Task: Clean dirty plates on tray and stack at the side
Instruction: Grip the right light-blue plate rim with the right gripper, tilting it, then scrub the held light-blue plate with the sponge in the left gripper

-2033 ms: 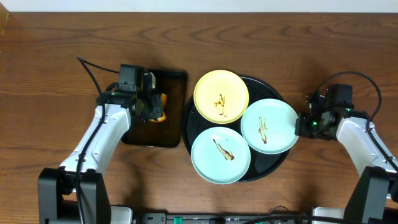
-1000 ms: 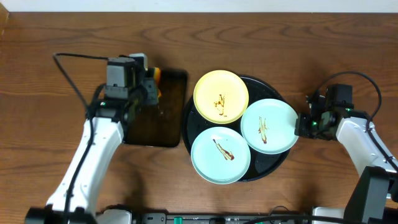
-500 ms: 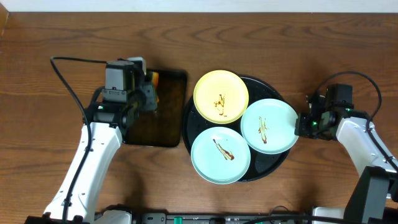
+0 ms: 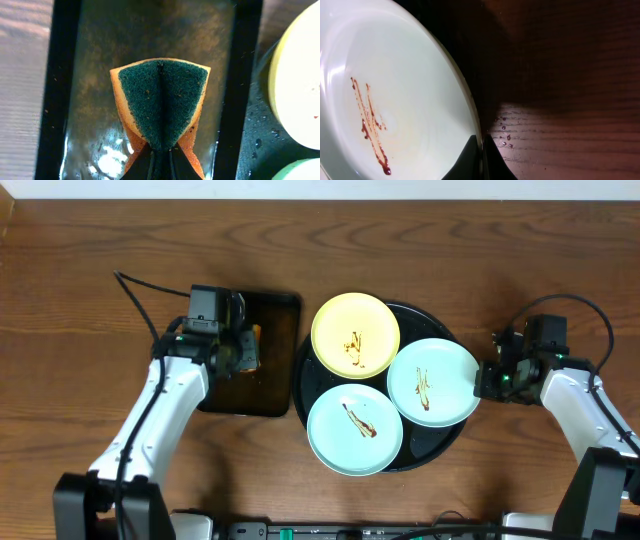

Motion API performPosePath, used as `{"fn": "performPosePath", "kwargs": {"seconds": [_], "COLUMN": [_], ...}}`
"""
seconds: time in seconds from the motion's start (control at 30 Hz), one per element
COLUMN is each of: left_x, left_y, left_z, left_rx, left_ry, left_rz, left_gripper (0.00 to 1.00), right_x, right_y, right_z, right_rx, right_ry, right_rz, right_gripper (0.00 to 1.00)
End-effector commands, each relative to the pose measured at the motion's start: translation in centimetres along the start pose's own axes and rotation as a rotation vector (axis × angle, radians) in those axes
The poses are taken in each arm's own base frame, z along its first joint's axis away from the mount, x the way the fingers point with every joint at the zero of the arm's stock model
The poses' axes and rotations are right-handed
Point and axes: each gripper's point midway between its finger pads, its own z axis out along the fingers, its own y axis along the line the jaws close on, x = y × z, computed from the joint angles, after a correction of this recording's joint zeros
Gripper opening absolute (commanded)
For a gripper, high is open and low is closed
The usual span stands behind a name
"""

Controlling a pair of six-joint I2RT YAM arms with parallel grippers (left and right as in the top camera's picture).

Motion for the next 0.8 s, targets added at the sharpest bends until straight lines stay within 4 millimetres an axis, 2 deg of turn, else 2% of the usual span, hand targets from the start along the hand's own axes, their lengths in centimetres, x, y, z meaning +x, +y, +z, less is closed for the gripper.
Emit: {"fn": "performPosePath", "kwargs": {"seconds": [0.0,0.43,0.6,0.77], "left_x": [0.7,0.6,0.4,0.4], "left_y": [0.3,0.3,-0.6,-2.5], "left_z": [0.6,0.6,0.5,0.1], "left_rx": [-0.014,-0.013,0.024,0.087], "left_ry": [0.027,0.026,0.013,0.022], "left_rz": [-0.017,-0.016,0.006,0.060], "left_gripper": [0.08,0.08,0.07,0.08], "right_x": [-0.4,-0.5,-0.5,-0.4], "right_y": [0.1,0.1,-0.1,-0.1], "right_z": [-0.1,-0.1,-0.1,-0.1], "right_rx": [-0.011,-0.011,0.002,0.003], "right_ry": [-0.009,-0.012,-0.013,-0.009], "right_rz": [-0.003,-0.004,-0.003,-0.003], "right_gripper": [0.01,0.01,0.01,0.01]}}
